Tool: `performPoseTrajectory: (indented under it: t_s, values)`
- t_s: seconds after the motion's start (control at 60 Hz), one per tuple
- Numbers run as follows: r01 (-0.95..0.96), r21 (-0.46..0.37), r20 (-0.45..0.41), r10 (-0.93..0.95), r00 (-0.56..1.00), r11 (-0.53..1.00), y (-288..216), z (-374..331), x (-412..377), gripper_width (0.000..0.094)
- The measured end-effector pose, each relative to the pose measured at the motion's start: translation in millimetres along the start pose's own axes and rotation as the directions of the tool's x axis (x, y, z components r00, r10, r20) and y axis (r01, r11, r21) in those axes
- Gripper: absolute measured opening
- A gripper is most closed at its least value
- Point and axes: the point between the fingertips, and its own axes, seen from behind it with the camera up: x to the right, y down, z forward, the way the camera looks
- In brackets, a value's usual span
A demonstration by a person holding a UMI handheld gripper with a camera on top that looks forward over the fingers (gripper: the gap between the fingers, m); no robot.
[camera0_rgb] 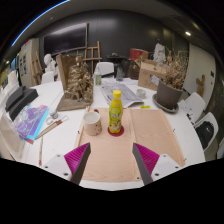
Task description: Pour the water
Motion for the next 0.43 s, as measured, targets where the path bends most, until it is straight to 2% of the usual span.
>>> performPoseTrajectory:
  t_s: [0.2, 0.433]
  values:
    - [0.037, 0.029, -0.016, -0.036, 0.999, 0.999, 4, -38, -24, 0.0861]
    - [-0.009, 0.047, 0.028, 0.007, 1.000, 0.999, -3, -50, -45, 0.0859]
